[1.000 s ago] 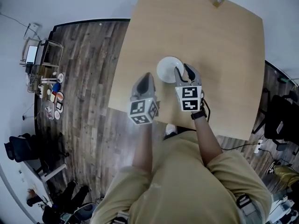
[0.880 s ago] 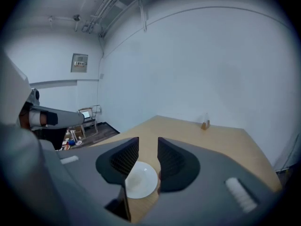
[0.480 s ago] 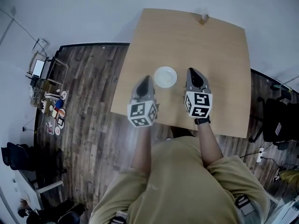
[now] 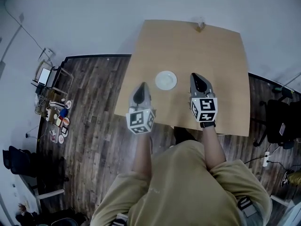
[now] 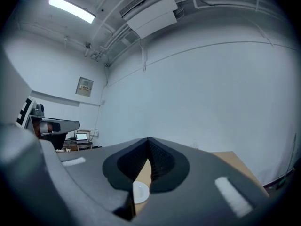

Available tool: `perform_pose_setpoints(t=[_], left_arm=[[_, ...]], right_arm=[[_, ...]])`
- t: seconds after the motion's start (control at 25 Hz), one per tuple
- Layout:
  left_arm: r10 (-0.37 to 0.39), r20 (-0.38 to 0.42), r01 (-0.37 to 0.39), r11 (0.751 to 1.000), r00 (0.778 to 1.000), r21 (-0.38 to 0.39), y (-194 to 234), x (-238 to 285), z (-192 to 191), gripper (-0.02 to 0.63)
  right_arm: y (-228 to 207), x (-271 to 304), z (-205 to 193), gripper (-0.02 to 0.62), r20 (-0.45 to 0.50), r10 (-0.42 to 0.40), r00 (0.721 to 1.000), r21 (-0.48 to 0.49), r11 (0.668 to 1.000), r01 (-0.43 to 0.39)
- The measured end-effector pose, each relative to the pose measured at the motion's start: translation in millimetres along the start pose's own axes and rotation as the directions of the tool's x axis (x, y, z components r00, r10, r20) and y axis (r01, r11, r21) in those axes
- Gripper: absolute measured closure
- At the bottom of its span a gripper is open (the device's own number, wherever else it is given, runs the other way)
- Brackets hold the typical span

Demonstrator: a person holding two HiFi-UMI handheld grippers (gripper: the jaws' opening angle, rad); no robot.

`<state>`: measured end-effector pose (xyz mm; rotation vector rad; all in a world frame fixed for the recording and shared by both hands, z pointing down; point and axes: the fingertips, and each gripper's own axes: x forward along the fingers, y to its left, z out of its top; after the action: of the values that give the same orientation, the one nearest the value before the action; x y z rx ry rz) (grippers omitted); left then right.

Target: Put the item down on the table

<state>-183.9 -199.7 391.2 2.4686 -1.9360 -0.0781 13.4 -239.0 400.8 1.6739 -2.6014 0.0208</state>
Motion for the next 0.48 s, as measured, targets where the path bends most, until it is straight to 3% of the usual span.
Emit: perform_pose_setpoints(t=[0.16,0.48], left_arm=[[0.002,-0.008,-0.001,0.997,1.000,0.075,-1,-10,-1,0.606],[0.018,-0.023,-0.016,0.995,1.000,0.099,3,-23,-6,0.606]], right_arm=[[0,-13,8,0.589,0.025,0.002,1.000,-0.015,1.000,-0.001],[4,-27,12,0.589,0.048,0.003,0.999,-0.022,1.000,-0.002]])
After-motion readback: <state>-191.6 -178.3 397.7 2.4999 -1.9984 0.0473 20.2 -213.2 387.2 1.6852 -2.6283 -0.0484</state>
